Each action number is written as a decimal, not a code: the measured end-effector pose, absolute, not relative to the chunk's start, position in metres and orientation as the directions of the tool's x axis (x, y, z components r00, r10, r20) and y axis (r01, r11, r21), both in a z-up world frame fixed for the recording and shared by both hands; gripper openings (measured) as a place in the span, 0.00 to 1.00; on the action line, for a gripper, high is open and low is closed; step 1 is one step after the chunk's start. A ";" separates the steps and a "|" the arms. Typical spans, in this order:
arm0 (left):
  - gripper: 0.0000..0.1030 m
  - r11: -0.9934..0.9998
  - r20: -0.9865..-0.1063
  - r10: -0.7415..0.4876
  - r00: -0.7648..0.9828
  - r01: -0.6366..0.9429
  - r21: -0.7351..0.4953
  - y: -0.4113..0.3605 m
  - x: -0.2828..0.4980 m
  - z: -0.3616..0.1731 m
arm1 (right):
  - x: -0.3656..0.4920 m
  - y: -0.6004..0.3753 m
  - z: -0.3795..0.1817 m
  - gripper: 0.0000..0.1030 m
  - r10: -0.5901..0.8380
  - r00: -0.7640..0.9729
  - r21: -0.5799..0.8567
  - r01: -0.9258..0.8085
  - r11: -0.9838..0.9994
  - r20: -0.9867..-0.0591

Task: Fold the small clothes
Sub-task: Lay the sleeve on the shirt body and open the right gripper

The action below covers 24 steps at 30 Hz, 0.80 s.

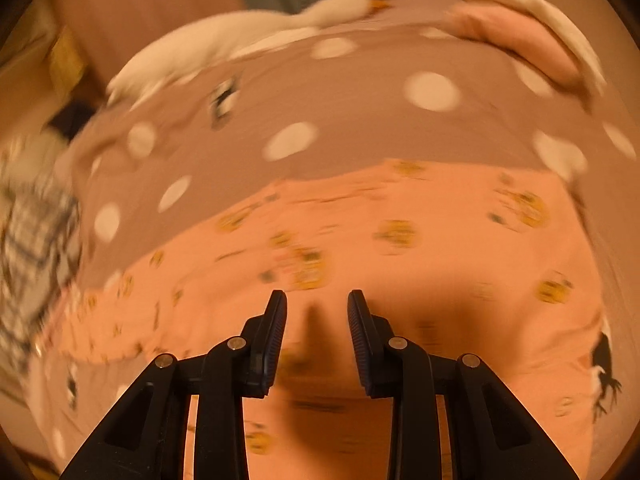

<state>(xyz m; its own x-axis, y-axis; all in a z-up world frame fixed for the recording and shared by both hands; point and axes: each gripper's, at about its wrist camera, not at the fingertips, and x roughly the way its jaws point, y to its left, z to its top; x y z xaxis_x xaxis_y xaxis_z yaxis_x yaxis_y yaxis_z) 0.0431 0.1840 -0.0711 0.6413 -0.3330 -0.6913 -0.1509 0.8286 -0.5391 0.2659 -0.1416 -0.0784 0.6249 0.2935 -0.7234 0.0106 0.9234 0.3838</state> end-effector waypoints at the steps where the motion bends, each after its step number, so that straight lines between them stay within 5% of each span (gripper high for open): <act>1: 1.00 0.832 -0.694 -0.331 0.639 -0.150 -0.534 0.181 0.044 -0.070 | 0.267 -0.153 -0.083 0.30 0.316 0.612 0.418 0.027 0.908 -0.725; 7: 1.00 0.855 -0.721 -0.326 0.611 -0.134 -0.500 0.161 0.053 -0.069 | 0.252 -0.216 -0.116 0.30 0.477 0.572 0.629 0.089 0.772 -0.667; 17: 1.00 0.824 -0.737 -0.409 0.538 -0.130 -0.552 0.146 0.104 -0.060 | 0.210 -0.274 -0.111 0.31 0.456 0.645 0.671 0.121 0.731 -0.613; 21: 1.00 0.821 -0.735 -0.404 0.544 -0.138 -0.554 0.138 0.130 -0.052 | 0.190 -0.285 -0.110 0.56 0.545 0.678 0.744 0.003 0.668 -0.492; 24: 1.00 0.796 -0.704 -0.470 0.532 -0.089 -0.599 0.119 0.156 -0.046 | 0.184 -0.291 -0.125 0.59 0.657 0.672 0.849 -0.079 0.523 -0.342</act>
